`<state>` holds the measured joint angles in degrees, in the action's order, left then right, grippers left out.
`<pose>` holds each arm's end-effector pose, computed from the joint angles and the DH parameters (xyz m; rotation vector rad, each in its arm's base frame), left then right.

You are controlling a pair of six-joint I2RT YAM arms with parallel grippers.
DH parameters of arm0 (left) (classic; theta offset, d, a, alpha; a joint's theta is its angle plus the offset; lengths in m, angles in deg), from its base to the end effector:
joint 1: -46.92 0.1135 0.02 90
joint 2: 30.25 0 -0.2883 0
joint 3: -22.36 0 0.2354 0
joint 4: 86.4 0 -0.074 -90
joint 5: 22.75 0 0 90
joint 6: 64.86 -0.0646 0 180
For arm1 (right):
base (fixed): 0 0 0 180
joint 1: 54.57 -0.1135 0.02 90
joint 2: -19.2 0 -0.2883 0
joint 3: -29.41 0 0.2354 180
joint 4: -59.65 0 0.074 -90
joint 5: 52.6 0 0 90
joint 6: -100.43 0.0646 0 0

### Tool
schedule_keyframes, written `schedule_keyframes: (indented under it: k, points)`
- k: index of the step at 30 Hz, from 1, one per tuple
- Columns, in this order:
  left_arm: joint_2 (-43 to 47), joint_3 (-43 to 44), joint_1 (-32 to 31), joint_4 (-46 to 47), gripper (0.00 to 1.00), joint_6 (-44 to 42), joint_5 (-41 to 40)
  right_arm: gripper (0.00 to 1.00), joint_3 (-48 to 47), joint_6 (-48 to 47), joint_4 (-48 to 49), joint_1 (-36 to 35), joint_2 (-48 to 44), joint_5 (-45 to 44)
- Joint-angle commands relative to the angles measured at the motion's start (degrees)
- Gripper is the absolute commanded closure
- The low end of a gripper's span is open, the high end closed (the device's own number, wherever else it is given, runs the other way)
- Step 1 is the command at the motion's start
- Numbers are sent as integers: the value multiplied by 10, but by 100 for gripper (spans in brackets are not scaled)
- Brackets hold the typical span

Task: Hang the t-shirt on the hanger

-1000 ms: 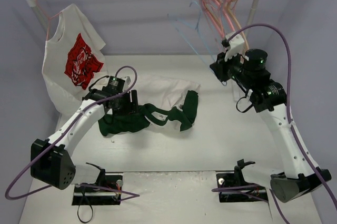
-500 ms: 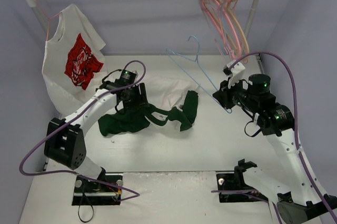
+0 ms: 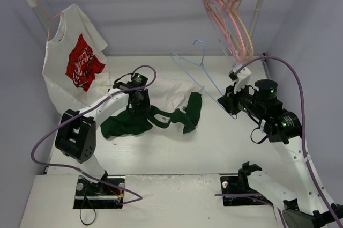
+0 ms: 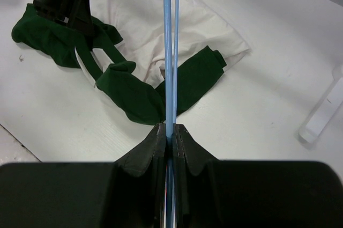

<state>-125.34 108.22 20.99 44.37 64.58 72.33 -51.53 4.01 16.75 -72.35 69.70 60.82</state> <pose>0.3125 -0.1583 0.2450 -0.2819 2.6650 -0.5087 0.1538 0.0763 0.4265 -0.6606 1.6725 0.5069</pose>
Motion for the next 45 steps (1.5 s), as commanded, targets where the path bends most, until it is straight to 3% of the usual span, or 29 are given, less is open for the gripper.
schedule_keyframes:
  k: [1, 4, 10, 15, 24, 30, 45]
  points:
    - [17, 29, -4, 8, 72, 4, -13, 100, -5, -6, 18, -4, -1, 14]
    - [27, 40, -4, 0, 79, -20, -12, 100, -5, -16, 6, -4, 0, 18]
    - [9, 112, 11, -39, 80, -101, -4, 100, -11, -27, -12, -4, 1, 69]
    - [-11, 151, 77, -25, 90, -120, 44, 100, -19, -36, -22, -6, 3, 107]
    - [-49, 269, 104, -46, 91, -177, 89, 100, 3, -31, -12, -23, 11, 154]
    - [-17, 266, 91, -45, 91, -208, 106, 100, 14, -23, -10, -50, 31, 174]
    - [49, 223, 81, -72, 91, -272, 85, 100, 47, -34, 31, -75, 52, 120]
